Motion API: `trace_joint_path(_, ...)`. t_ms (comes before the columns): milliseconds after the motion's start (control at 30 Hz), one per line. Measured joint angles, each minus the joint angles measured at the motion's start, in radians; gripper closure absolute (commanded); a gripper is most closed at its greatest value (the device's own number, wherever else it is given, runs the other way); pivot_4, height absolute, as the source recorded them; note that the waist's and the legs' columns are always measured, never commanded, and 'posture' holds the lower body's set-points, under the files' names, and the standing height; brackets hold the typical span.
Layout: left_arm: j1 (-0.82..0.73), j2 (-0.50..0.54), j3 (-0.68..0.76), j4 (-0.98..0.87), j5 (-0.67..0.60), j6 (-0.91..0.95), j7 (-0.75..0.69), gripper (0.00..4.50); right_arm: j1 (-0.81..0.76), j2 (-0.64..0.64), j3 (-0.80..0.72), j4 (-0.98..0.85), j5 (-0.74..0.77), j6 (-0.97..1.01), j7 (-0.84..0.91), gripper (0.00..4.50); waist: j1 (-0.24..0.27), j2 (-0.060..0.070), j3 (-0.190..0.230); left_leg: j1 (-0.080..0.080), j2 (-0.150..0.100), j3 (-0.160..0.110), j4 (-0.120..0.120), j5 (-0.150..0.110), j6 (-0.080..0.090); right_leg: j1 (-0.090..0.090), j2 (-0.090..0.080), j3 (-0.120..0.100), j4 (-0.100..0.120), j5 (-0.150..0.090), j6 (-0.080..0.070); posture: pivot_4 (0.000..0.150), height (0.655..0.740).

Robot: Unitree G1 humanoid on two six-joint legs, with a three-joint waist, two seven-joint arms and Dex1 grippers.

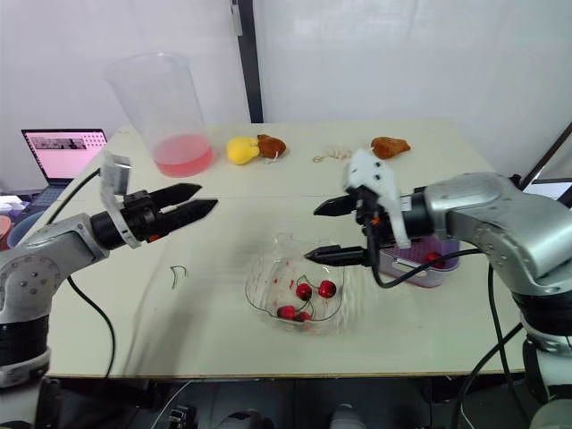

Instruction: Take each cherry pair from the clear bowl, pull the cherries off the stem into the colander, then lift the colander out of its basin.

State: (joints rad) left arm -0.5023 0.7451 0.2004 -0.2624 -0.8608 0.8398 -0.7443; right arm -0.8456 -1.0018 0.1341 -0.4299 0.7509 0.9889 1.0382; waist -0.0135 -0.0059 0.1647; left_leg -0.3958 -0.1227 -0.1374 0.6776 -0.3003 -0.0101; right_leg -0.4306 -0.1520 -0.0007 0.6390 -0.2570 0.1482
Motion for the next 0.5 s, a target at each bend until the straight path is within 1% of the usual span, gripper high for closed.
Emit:
trace_joint_path(67, 0.046, 0.040, -0.052, -0.018, 0.050, -0.033, -0.062, 0.02, -0.088, 0.009, 0.099, 0.011, -0.033, 0.051, 0.023, 0.00, -0.007, 0.000, 0.000, 0.000, 0.000, 0.001, 0.000, 0.000, 0.000, -0.001, 0.000, 0.001, -0.001, 0.000, 0.000, 0.150, 0.7400)
trace_joint_path(167, 0.079, 0.060, -0.108, -0.041, 0.077, -0.045, -0.137, 0.02, -0.228, 0.088, 0.252, 0.065, -0.093, 0.140, 0.031, 0.00, -0.003, 0.000, 0.000, -0.001, 0.001, 0.000, 0.000, 0.000, 0.000, -0.001, 0.001, 0.000, -0.001, 0.000, 0.000, 0.150, 0.7400)
trace_joint_path(300, 0.101, 0.080, -0.107, -0.077, 0.070, -0.036, -0.169, 0.02, -0.303, 0.086, 0.492, 0.108, -0.241, 0.163, 0.070, 0.00, 0.007, 0.000, 0.000, -0.003, -0.001, -0.003, 0.002, 0.000, 0.001, 0.000, -0.001, 0.000, -0.002, 0.000, 0.000, 0.150, 0.7400)
trace_joint_path(500, 0.156, 0.079, -0.107, -0.114, 0.049, -0.011, -0.178, 0.02, -0.335, 0.173, 0.656, 0.173, -0.359, 0.257, 0.042, 0.00, -0.003, 0.000, 0.000, -0.005, 0.000, -0.002, 0.001, 0.000, 0.001, -0.004, 0.000, 0.000, 0.000, 0.000, 0.000, 0.150, 0.7400)
